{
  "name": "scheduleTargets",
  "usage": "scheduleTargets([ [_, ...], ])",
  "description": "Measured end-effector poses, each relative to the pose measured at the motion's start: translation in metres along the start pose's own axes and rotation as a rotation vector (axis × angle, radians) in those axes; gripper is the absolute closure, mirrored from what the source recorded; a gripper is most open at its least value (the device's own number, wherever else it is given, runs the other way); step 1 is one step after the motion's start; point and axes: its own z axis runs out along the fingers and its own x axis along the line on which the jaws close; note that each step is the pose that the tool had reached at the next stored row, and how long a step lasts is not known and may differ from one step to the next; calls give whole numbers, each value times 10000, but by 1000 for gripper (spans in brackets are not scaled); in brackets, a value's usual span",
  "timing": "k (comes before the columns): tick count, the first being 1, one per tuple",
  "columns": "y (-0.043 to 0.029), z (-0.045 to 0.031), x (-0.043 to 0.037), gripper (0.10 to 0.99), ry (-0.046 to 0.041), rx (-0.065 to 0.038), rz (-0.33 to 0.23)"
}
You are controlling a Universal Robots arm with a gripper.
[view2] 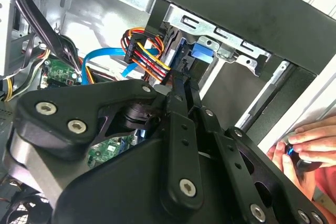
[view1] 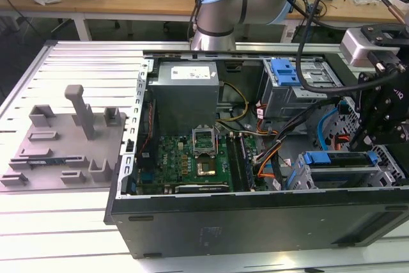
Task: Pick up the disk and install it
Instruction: 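Insert the first disk wire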
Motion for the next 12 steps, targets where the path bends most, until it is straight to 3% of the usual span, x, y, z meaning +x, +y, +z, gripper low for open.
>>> scheduleTargets([
  [12,-6,29,-1,918,0,1,-1],
])
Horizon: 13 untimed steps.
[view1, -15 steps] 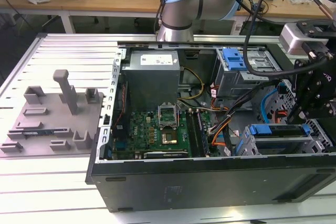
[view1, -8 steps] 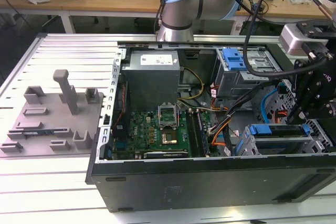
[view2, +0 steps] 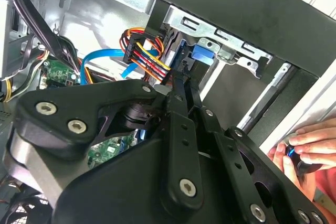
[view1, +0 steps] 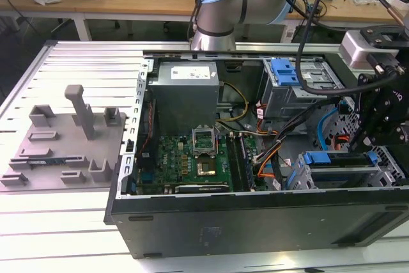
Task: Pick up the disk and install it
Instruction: 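Insert the first disk wire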
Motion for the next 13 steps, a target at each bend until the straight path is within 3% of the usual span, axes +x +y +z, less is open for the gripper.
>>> scheduleTargets([
  [13,1,31,0,918,0,-1,0],
])
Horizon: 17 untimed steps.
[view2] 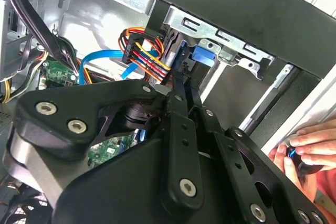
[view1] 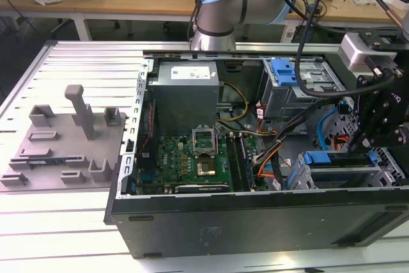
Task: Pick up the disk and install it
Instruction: 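Insert the first disk wire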
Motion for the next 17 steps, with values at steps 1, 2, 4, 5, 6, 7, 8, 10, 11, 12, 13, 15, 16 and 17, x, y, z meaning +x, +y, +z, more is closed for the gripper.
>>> scheduleTargets([
  [1,0,2,0,918,0,0,0],
  [2,0,5,0,918,0,0,0],
  [4,0,9,0,918,0,0,0],
  [5,0,11,0,918,0,0,0],
  [6,0,14,0,918,0,0,0],
  [7,0,15,0,918,0,0,0],
  [8,0,19,0,918,0,0,0],
  [10,0,24,0,918,0,0,0],
  [11,0,26,0,918,-1,0,0],
  [12,1,29,0,918,-1,0,0],
  [13,1,31,0,918,0,0,0],
  [15,1,36,0,918,0,0,0],
  [16,1,38,0,918,0,0,0],
  [17,1,41,0,918,0,1,0],
])
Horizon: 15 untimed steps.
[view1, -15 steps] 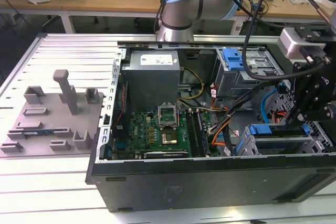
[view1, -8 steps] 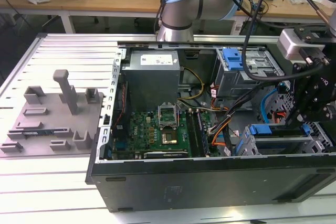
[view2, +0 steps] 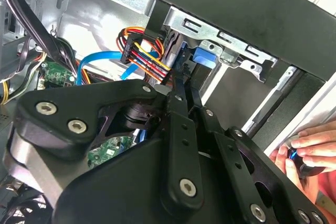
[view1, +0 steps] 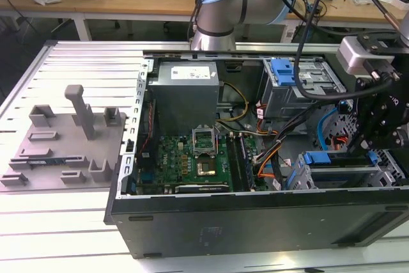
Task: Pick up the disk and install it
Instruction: 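Insert the first disk wire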
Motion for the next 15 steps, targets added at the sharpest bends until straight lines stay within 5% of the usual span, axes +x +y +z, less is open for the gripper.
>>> scheduleTargets([
  [15,0,43,-1,918,2,1,0],
])
